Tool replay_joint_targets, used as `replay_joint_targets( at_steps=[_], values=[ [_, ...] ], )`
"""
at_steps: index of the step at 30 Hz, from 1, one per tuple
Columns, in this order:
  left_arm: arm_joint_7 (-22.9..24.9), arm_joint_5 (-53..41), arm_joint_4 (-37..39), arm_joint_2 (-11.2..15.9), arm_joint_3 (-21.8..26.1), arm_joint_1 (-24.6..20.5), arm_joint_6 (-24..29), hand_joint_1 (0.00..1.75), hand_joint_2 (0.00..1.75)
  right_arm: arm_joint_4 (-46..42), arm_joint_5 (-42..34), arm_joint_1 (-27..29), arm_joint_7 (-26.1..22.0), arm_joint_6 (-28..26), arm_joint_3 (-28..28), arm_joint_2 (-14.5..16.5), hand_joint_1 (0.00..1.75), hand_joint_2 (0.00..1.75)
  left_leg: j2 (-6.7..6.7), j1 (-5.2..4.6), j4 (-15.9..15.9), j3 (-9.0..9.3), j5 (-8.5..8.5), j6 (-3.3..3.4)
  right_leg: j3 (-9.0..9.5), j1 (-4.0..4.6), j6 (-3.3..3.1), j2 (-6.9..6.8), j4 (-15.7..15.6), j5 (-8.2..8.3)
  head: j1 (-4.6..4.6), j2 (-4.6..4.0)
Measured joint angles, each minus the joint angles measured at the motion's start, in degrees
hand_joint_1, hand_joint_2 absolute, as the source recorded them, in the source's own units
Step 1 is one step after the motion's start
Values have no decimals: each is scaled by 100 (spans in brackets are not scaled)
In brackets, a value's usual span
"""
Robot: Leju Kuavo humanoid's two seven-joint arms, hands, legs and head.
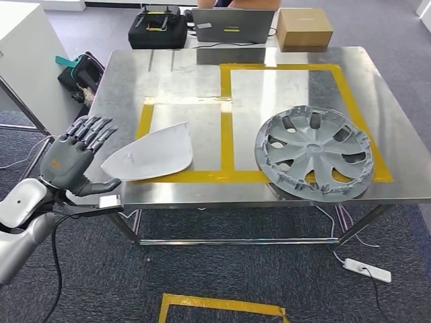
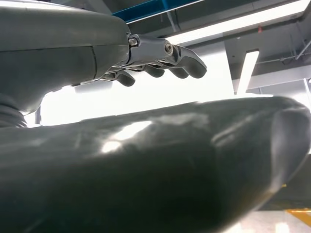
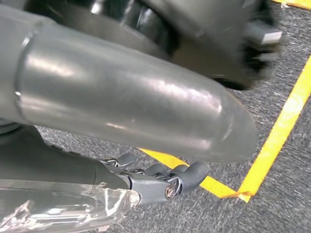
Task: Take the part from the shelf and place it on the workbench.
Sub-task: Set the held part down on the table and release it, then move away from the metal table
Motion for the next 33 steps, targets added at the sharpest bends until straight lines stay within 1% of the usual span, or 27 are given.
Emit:
replay_joint_targets(
  at_steps=[1,2,4,5,7,9,10,11,12,13,15,16,17,18,20,21,22,23,25,26,27,28,29,30,31,32,33],
  values=[
    [0,2,1,12,9,-1,-2,0,0,1,0,-8,3,3,0,0,0,0,3,-4,3,-39,47,-27,207,7,-21,5,-336,8,-3,0],
    [0,4,2,22,18,0,-4,0,0,1,0,-10,7,5,0,0,0,0,5,-7,4,-71,101,-56,312,18,-40,11,-536,-10,-4,0],
    [0,5,9,36,31,10,-9,0,0,2,-1,1,14,10,-1,1,0,0,9,-4,-11,-119,208,-109,304,29,-91,17,-629,27,-7,0],
    [0,5,13,41,32,17,-11,0,0,1,-1,10,15,11,-1,1,0,0,8,-1,-4,-147,197,-138,282,21,-120,12,-644,70,-6,0],
    [0,5,18,54,43,21,-15,0,0,1,-4,13,15,14,-1,2,0,0,7,5,266,-275,-63,-199,235,-3,-202,-1,-676,150,-27,0],
    [0,5,32,54,52,21,-27,0,0,0,-8,9,15,23,-1,2,0,0,7,16,1017,-549,-533,-250,165,-4,-258,-10,-678,213,-48,0],
    [0,5,44,50,53,25,-37,0,0,0,-10,10,15,31,-2,2,0,0,7,19,1396,-674,-701,-263,121,-1,-265,-13,-672,240,-51,0],
    [0,5,57,46,52,30,-49,0,0,0,-13,10,15,42,-2,2,0,0,7,19,1640,-731,-776,-266,76,2,-267,-14,-665,268,-50,0],
    [0,5,69,44,51,31,-61,0,0,0,-16,11,15,57,-2,1,0,0,7,19,1659,-678,-737,-259,35,6,-265,-14,-654,293,-51,0],
    [0,5,78,43,51,25,-71,0,0,0,-19,10,15,74,-2,1,0,0,7,18,1446,-508,-608,-243,0,8,-258,-12,-643,316,-51,0],
    [0,5,84,41,51,-15,-87,0,0,0,-22,6,10,102,-2,0,0,0,5,7,656,25,-335,-193,-56,19,-225,-3,-623,356,-51,0],
    [0,5,85,41,52,-42,-97,0,0,0,-22,2,6,108,-2,0,0,0,3,-2,308,243,-270,-169,-81,26,-197,0,-616,382,-49,0],
    [0,8,87,40,54,-67,-110,0,0,0,-24,-2,2,110,-2,-1,0,0,2,-12,88,369,-255,-151,-104,33,-166,1,-611,412,-48,0],
    [0,10,91,38,55,-86,-124,0,0,0,-25,-3,-1,110,-2,-1,0,0,0,-23,-4,403,-271,-140,-131,37,-131,1,-609,447,-46,0],
    [0,18,106,31,50,-102,-151,0,0,0,-26,3,-2,108,-2,-7,0,0,8,-12,-43,340,-222,-84,-189,38,-62,3,-603,490,-49,0],
    [0,20,113,23,46,-109,-161,0,0,0,-26,7,-2,105,-2,-12,0,0,16,0,-56,295,-182,-42,-249,40,-29,2,-542,410,-43,0],
    [0,25,119,14,42,-114,-168,0,0,0,-25,11,-2,104,-2,-19,0,0,24,14,-69,245,-131,4,-329,41,1,0,-380,241,-32,0],
    [0,31,122,7,38,-121,-173,0,0,0,-25,10,-2,102,-2,-27,0,0,31,23,-75,190,-81,35,-437,37,25,-4,-96,-12,-23,0],
    [0,44,129,-2,35,-121,-178,0,0,0,-24,9,-2,102,-2,-38,0,0,35,18,-69,65,19,62,-656,33,58,-9,688,-511,-3,0],
    [0,49,135,-5,32,-121,-180,0,0,0,-25,8,-2,102,-2,-43,0,0,35,14,-64,-5,74,64,-696,33,63,-10,985,-614,-4,0],
    [0,52,144,-9,28,-121,-184,0,0,0,-25,7,-2,102,-2,-49,0,0,35,11,-60,-75,130,63,-651,35,63,-9,1108,-592,-4,0],
    [0,54,152,-12,24,-121,-186,0,0,0,-26,6,-2,103,-2,-54,0,0,34,8,-55,-143,186,57,-506,36,57,-9,1022,-464,-4,0],
    [0,55,158,-14,21,-121,-188,0,0,0,-26,2,-2,103,-2,-60,0,0,32,7,-51,-210,243,47,-263,37,46,-9,742,-292,-4,0],
    [0,56,162,-13,22,-121,-189,0,0,0,-26,-7,-2,105,-2,-67,0,0,29,6,-44,-270,301,28,33,37,33,-6,323,-204,-4,0],
    [1,57,163,-8,25,-123,-189,0,0,0,-26,-18,-2,107,-2,-71,0,0,27,2,-35,-322,358,3,332,43,13,1,-123,-184,-6,0],
    [2,60,164,-3,27,-126,-189,0,0,0,-26,-27,-3,108,-2,-75,0,0,27,-1,-38,-353,423,-24,524,50,-11,11,-454,-198,-10,0],
    [3,62,164,-1,29,-130,-189,0,0,0,-26,-33,-3,110,-2,-76,0,0,26,-2,-47,-374,488,-53,621,63,-36,22,-651,-242,-5,0]
  ],
)
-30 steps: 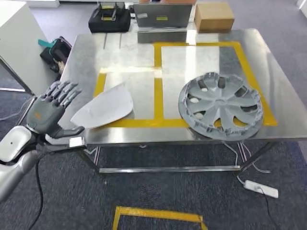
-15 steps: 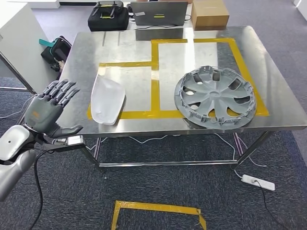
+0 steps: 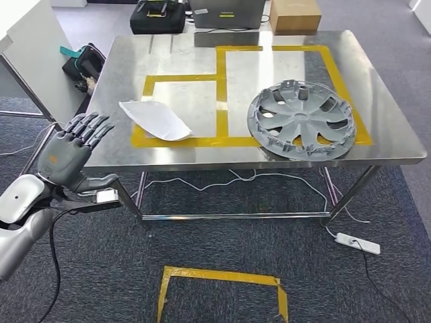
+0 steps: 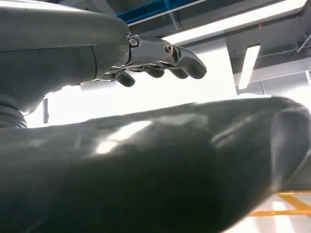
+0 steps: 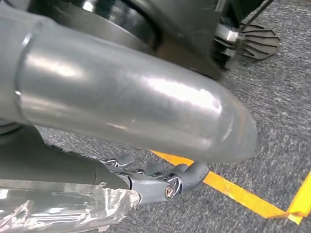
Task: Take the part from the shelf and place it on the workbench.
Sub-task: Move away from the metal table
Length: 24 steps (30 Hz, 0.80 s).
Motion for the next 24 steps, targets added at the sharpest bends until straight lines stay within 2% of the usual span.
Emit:
replay_joint_targets(
  at_steps=[2,3,4,5,7,8,9,10,11,12,13,14,15,16,18,19,20,22,23,24],
  values=[
    [3,7,8,2,1,1,-1,0,0,0,-1,4,2,3,0,-2,0,0,-2,7,-39,-24,111,-59,-66,11,-87,8,-30,68,10,0],
    [4,10,17,2,0,3,-2,0,0,0,-1,6,4,4,0,-4,0,0,-5,14,-16,-53,55,-93,-102,6,-143,0,-27,120,14,0],
    [6,13,27,5,0,7,-2,0,0,0,-2,8,7,5,-1,-5,0,0,-7,18,96,-101,-123,-129,-155,-4,-204,-10,-28,193,1,0],
    [8,15,38,8,0,9,-2,0,0,0,-2,8,8,5,-1,-6,0,0,-9,23,333,-174,-406,-162,-219,-15,-251,-20,-33,275,-9,0],
    [13,22,55,8,-2,10,-2,0,0,0,-3,4,9,5,-2,-7,0,0,-9,33,1115,-352,-1048,-212,-393,-15,-285,-27,-27,437,-23,0],
    [16,25,65,5,-3,12,-2,0,0,0,-3,5,8,5,-2,-7,0,0,-9,37,1502,-409,-1216,-226,-496,-15,-283,-29,-23,515,-22,0],
    [20,27,76,4,-4,15,-2,0,0,0,-4,7,8,5,-2,-7,0,0,-9,40,1761,-399,-1241,-232,-601,-15,-279,-32,-21,594,-23,0],
    [25,28,87,3,-5,16,-2,0,0,0,-4,8,8,5,-2,-8,0,0,-9,43,1842,-306,-1147,-233,-705,-15,-272,-34,-18,672,-22,0],
    [32,28,94,2,-6,16,-2,0,0,0,-5,8,8,5,-2,-8,0,0,-9,46,1718,-113,-993,-227,-806,-16,-262,-35,-16,752,-23,0],
    [38,29,97,2,-6,12,-1,0,0,0,-5,4,9,5,-2,-9,0,0,-9,48,1419,174,-879,-219,-888,-17,-248,-33,-11,825,-24,0],
    [43,30,98,2,-5,3,2,0,0,-1,-6,0,9,5,-2,-9,0,0,-11,47,990,537,-861,-205,-955,-9,-226,-29,-3,887,-23,0],
    [47,31,99,1,-3,-12,6,0,0,-1,-7,-4,9,5,-2,-9,0,0,-13,43,529,875,-940,-176,-1010,0,-198,-26,7,952,-20,0],
    [49,33,100,1,-1,-26,9,0,0,-2,-7,-9,9,5,-2,-9,0,0,-16,33,190,1105,-1031,-143,-1051,5,-170,-24,7,1024,-19,0],
    [51,36,103,1,1,-34,12,0,0,-2,-7,-9,9,5,-2,-9,0,0,-19,17,-18,1215,-1094,-103,-1088,9,-140,-23,-4,1099,-19,0],
    [52,39,118,-1,-3,-27,11,0,0,-2,-8,4,11,5,-2,-12,0,0,-9,10,-66,1129,-1033,-10,-1163,-4,-74,-22,-22,1184,-18,0],
    [52,38,127,-5,-9,-18,10,0,0,-2,-9,20,13,5,-2,-14,0,0,-1,14,-64,1062,-969,42,-1226,-10,-42,-25,54,1070,-12,0],
    [52,37,134,-9,-16,-14,9,0,0,-1,-10,36,15,5,-2,-15,0,0,7,23,-67,989,-895,88,-1309,-15,-13,-27,249,838,-1,0],
    [53,37,139,-14,-24,-12,9,0,0,-1,-10,49,18,5,-2,-15,0,0,12,24,-65,813,-740,142,-1515,-22,23,-34,997,208,21,0],
    [53,37,141,-15,-27,-11,9,0,0,-2,-10,47,18,5,-2,-15,0,0,12,20,-63,715,-660,148,-1584,-22,32,-34,1410,7,26,0],
    [52,37,145,-15,-31,-9,9,0,0,-2,-9,43,18,5,-2,-16,0,0,12,17,-60,614,-579,148,-1598,-22,36,-34,1715,-45,28,0]
  ],
)
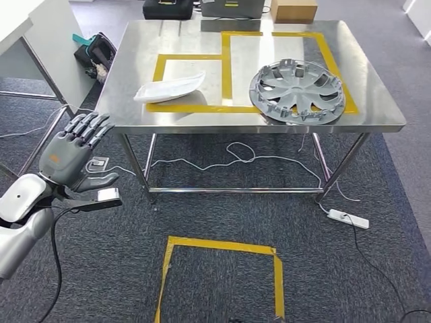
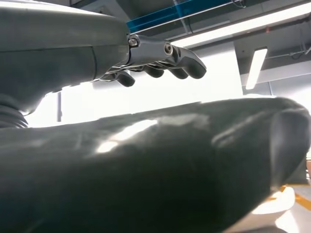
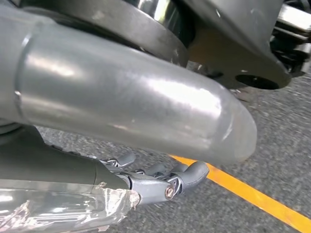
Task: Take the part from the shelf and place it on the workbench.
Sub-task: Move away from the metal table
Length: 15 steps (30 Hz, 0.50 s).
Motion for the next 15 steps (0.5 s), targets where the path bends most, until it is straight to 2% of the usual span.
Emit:
replay_joint_targets(
  at_steps=[1,2,3,4,5,6,7,9,10,11,12,13,14,15],
  values=[
    [0,0,4,-1,-4,3,0,0,0,0,1,-3,0,0,0,-1,0,0,0,-3,4,-103,81,-7,69,0,-2,0,133,92,-1,0],
    [1,0,9,1,-7,5,0,0,0,0,1,-5,0,0,0,-3,0,0,-2,-5,8,-208,163,-18,243,0,-9,0,57,263,0,0],
    [1,0,13,5,-8,6,0,0,0,0,1,-9,0,0,0,-4,0,0,-6,-5,16,-306,246,-37,526,0,-22,1,-214,400,0,0],
    [2,0,14,13,-5,6,0,0,0,0,1,-18,0,0,0,-5,0,0,-11,-11,28,-394,319,-63,909,4,-38,3,-648,403,1,0],
    [1,1,16,25,2,3,1,0,0,-1,1,-34,0,0,1,-6,0,0,-11,-16,43,-462,387,-91,1266,8,-57,9,-1126,307,-3,0],
    [1,2,17,37,9,-4,2,0,0,-1,1,-50,-1,1,1,-6,0,0,-10,-17,46,-501,455,-121,1501,16,-74,16,-1492,188,-7,0],
    [1,4,19,47,17,-12,3,0,0,-1,2,-64,-1,4,2,-5,0,0,-8,-16,38,-526,514,-152,1614,31,-105,24,-1718,90,-5,0],
    [7,7,24,59,24,-13,2,0,0,0,2,-60,2,12,1,-4,0,0,-5,1,8,-558,598,-219,1520,34,-199,22,-1773,140,1,0],
    [12,7,28,66,26,-5,-2,0,0,0,2,-53,6,16,1,-4,0,0,-7,8,57,-600,514,-254,1484,29,-260,14,-1772,189,-1,0],
    [19,7,32,72,27,3,-5,0,0,0,3,-45,10,18,0,-4,0,0,-9,15,209,-669,329,-289,1438,17,-306,4,-1775,258,-18,0],
    [26,7,36,79,31,7,-8,0,0,0,4,-43,14,23,0,-4,0,0,-10,23,489,-770,52,-319,1384,11,-335,-4,-1777,331,-34,0],
    [30,7,39,85,34,8,-10,0,0,0,6,-43,16,27,0,-4,0,0,-11,29,883,-893,-251,-347,1320,11,-351,-5,-1776,401,-50,0],
    [33,7,42,87,36,10,-12,0,0,0,7,-42,16,32,0,-4,0,0,-10,36,1302,-1005,-471,-370,1240,11,-352,-7,-1774,468,-61,0],
    [34,7,45,90,37,14,-15,0,0,0,7,-38,16,36,0,-4,0,0,-10,41,1632,-1070,-572,-385,1162,10,-347,-9,-1771,528,-61,0]
  ],
)
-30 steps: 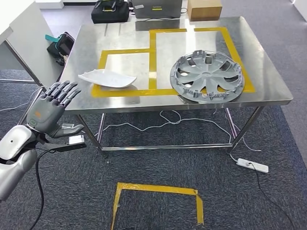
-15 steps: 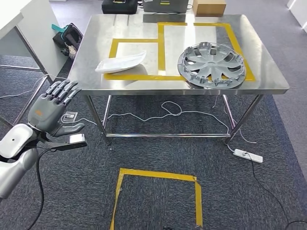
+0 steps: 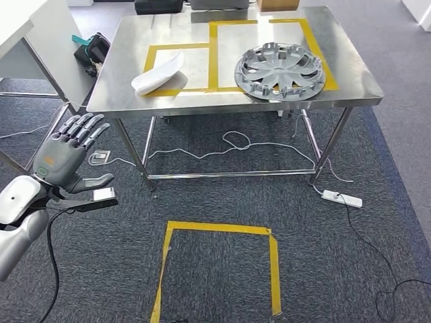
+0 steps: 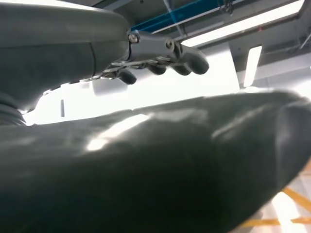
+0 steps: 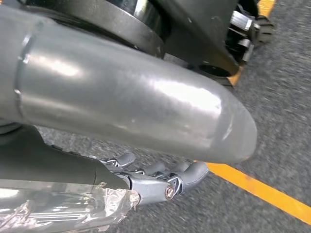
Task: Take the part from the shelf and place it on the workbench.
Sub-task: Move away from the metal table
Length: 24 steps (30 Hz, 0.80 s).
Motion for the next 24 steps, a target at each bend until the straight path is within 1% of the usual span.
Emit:
replay_joint_targets(
  at_steps=[1,2,3,4,5,6,7,8,11,12,13,15,16,17,19,21,22,23,24],
  values=[
    [0,0,4,1,0,4,-3,0,0,0,-1,7,0,2,0,0,0,0,0,5,152,22,26,-8,-74,-2,11,-2,3,54,-4,0],
    [0,0,7,2,0,6,-6,0,0,0,-1,12,0,3,0,0,0,0,0,8,86,152,137,-10,-141,-5,25,-4,7,104,-4,0],
    [0,0,8,5,1,6,-8,0,0,0,-2,16,1,4,0,0,0,0,1,12,-184,390,266,-8,-196,-12,43,-5,12,150,-5,0],
    [2,0,8,8,2,2,-9,0,0,-1,-2,17,2,6,0,-1,0,0,2,16,-586,718,348,-2,-241,-12,67,-2,20,189,-6,0],
    [5,2,8,12,5,-6,-10,0,0,-1,-2,15,2,8,0,-1,0,0,-3,14,-1001,1027,363,17,-281,-7,95,1,36,220,-8,0],
    [12,4,7,16,8,-10,-14,0,0,-2,-1,13,2,8,0,-2,0,0,-7,11,-1320,1248,338,45,-313,-1,127,3,53,254,-8,0],
    [22,6,7,20,11,-11,-22,0,0,-2,-1,12,2,8,0,-2,0,0,-13,7,-1516,1370,302,74,-344,10,149,5,72,275,-10,0],
    [34,8,7,24,13,-5,-32,0,0,-2,0,15,2,8,0,-3,0,0,-19,1,-1585,1378,286,99,-370,15,116,5,83,283,-9,0],
    [69,9,7,32,15,30,-54,0,0,-2,3,38,3,8,0,-8,0,0,-22,-20,-1590,1326,321,145,-425,17,-90,-4,63,303,-6,0],
    [76,9,7,33,15,36,-57,0,0,-2,5,41,3,7,0,-9,0,0,-23,-32,-1589,1314,337,170,-425,11,-92,-6,44,333,-7,0],
    [79,9,7,37,15,38,-61,0,0,-2,7,42,3,7,0,-9,0,0,-24,-43,-1587,1298,356,194,-419,1,-43,-8,18,374,-7,0],
    [81,9,7,48,15,42,-77,0,0,-2,13,42,2,1,0,-10,0,0,-23,-59,-1583,1256,392,229,-411,-21,107,-8,-35,475,-7,0],
    [82,9,7,55,15,47,-86,0,0,-2,19,46,2,-7,1,-10,0,0,-22,-63,-1581,1235,409,240,-422,-28,168,-8,-56,516,-7,0],
    [83,10,7,61,15,54,-94,0,0,-2,28,50,2,-20,2,-11,0,0,-22,-65,-1579,1216,422,246,-434,-32,204,-7,-69,540,-8,0],
    [84,12,7,75,19,67,-107,0,0,-2,62,58,6,-75,6,-10,0,0,-21,-75,-1564,1179,438,259,-454,-44,242,-6,-86,572,-8,0],
    [87,15,5,107,35,76,-120,0,0,-2,116,58,21,-166,17,-9,0,0,-20,-96,-1535,1140,450,304,-468,-67,303,-5,-102,609,-13,0],
    [90,16,2,134,50,79,-126,0,0,-2,144,59,33,-215,30,-9,0,0,-20,-105,-1532,1124,464,337,-473,-76,338,-3,-115,631,-14,0],
    [94,17,-5,163,67,80,-132,0,0,-2,167,59,43,-256,44,-9,0,0,-15,-89,-1563,1127,498,370,-492,-76,364,-2,-115,637,-16,0],
    [97,18,-12,190,82,76,-136,0,0,-2,183,61,51,-290,56,-10,0,0,-8,-73,-1600,1132,534,393,-526,-73,379,0,-74,593,-14,0]
  ],
)
